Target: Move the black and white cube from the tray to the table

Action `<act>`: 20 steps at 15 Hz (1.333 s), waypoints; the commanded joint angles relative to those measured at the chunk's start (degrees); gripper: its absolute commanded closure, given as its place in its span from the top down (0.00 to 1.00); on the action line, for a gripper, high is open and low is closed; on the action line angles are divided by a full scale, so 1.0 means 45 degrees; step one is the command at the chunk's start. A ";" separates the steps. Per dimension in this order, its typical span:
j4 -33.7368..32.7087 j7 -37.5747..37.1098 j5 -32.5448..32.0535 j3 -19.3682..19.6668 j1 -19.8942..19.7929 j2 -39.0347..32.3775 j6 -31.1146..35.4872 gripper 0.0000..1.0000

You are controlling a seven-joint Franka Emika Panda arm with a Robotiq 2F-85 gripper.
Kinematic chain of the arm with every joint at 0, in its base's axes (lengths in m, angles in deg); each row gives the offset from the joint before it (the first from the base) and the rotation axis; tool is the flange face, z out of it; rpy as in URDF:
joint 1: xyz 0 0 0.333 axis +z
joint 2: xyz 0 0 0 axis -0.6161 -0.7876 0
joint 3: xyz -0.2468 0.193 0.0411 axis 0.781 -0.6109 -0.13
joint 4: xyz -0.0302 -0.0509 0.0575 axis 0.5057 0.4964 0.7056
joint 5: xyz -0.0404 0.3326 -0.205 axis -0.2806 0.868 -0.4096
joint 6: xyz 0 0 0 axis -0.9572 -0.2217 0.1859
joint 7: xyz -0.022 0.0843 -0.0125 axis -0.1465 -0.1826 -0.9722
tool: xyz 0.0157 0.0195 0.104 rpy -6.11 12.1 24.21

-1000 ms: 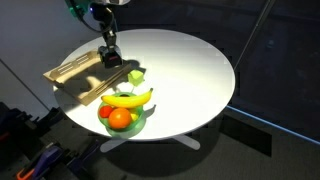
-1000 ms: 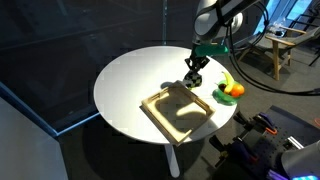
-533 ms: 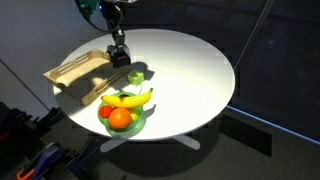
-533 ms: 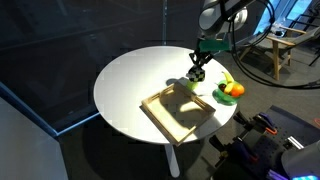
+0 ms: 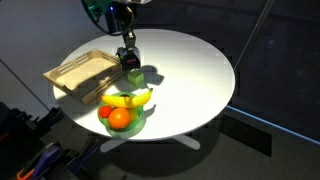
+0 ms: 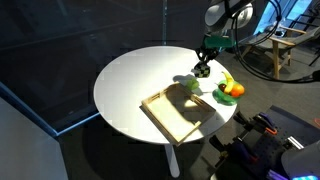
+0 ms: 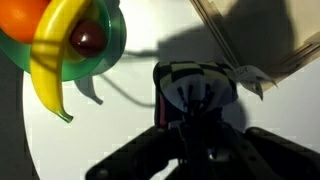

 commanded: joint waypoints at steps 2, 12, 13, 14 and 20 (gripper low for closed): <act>-0.0740 0.0179 0.0457 0.0176 -0.0471 -0.0420 -0.0597 0.06; -0.1634 0.0177 0.1191 0.0535 -0.1226 -0.1312 -0.0649 0.06; -0.1755 0.0188 0.1211 0.0546 -0.1271 -0.1438 -0.0635 0.06; -0.1874 0.0176 0.1234 0.0552 -0.1309 -0.1555 -0.0627 0.06; -0.2536 0.0189 0.1334 0.0506 -0.1392 -0.2383 -0.0592 0.05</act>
